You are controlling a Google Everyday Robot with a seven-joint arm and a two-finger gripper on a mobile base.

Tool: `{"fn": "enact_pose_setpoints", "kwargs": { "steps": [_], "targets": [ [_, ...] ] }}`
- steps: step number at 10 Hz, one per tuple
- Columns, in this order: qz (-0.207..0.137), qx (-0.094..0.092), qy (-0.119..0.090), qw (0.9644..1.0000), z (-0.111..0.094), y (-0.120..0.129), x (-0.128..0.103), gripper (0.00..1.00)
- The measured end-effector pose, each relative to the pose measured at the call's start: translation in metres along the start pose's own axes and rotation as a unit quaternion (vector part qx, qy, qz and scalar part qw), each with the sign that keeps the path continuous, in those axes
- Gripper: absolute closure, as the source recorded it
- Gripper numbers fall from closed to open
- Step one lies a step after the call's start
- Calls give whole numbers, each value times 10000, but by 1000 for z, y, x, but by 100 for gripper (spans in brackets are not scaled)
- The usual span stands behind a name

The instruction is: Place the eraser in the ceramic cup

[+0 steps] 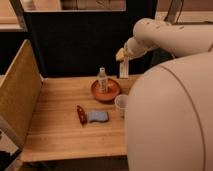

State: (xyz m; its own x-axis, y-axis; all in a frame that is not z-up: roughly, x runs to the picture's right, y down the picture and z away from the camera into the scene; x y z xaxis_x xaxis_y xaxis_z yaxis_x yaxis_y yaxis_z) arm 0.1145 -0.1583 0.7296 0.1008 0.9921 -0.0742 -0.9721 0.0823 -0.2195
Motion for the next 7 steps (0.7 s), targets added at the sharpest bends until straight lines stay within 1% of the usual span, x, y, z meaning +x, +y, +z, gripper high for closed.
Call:
{"fn": "enact_pose_setpoints", "kwargs": {
  "steps": [1,3,5,7],
  "targets": [
    [89,-17,-21,10000,-1,-2,4,100],
    [197,-87,0,9998,-5,-3,11,100],
    [173,-103,11,9998,-4,1,11,100],
    [165,-79,14,9998,-3,-2,11,100]
  ]
}}
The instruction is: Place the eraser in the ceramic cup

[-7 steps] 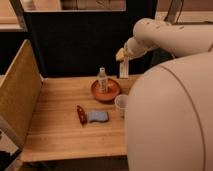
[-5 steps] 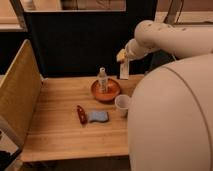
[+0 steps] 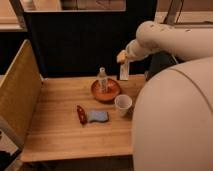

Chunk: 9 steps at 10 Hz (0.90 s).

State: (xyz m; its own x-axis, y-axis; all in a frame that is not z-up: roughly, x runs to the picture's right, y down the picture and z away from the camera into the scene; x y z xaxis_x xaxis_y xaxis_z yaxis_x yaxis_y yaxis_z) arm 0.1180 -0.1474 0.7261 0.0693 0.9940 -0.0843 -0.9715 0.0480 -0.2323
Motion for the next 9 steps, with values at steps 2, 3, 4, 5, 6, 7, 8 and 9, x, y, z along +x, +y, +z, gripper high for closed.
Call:
{"fn": "enact_pose_setpoints", "kwargs": {
  "steps": [2,3,4,5,6,7,8,9],
  "targets": [
    [-80,39,163,9998,13,4,15,100],
    [-32,47,268,9996,18,2,27,100],
    [95,42,372,9993,23,-2,42,100],
    [163,26,421,9990,27,-2,49,100],
    [256,-19,466,9986,33,0,58,100],
    [424,-87,484,9979,38,-1,68,100],
    [598,-200,514,9967,44,1,79,100],
    [697,-311,548,9956,50,6,89,100]
  ]
}}
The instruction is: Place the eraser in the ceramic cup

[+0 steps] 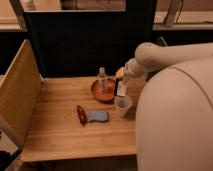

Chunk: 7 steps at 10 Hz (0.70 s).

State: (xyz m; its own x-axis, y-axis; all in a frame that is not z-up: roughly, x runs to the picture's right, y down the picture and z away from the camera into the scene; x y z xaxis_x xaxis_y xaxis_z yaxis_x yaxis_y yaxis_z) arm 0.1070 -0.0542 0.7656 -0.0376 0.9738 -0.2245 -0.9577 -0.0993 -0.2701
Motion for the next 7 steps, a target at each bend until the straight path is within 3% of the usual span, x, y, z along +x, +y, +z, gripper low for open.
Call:
{"fn": "enact_pose_setpoints", "kwargs": {
  "steps": [4,6,7],
  "targets": [
    [42,-179,202,9996,22,-8,17,100],
    [-189,-264,109,9994,29,-8,2,100],
    [-356,-374,-54,9987,27,-5,-15,100]
  ]
}}
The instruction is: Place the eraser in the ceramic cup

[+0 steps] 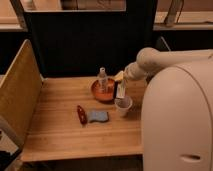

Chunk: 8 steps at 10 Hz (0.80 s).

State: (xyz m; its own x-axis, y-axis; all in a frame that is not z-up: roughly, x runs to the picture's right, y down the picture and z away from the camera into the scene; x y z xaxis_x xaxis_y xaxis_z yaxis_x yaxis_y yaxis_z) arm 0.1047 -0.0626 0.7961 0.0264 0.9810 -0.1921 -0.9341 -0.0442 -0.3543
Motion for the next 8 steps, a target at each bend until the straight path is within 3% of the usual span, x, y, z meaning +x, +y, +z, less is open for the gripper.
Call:
{"fn": "enact_pose_setpoints", "kwargs": {
  "steps": [4,8],
  "targets": [
    [-407,-279,-445,9978,-7,-1,-33,100],
    [-538,-262,-440,9972,-7,1,-34,100]
  ]
}}
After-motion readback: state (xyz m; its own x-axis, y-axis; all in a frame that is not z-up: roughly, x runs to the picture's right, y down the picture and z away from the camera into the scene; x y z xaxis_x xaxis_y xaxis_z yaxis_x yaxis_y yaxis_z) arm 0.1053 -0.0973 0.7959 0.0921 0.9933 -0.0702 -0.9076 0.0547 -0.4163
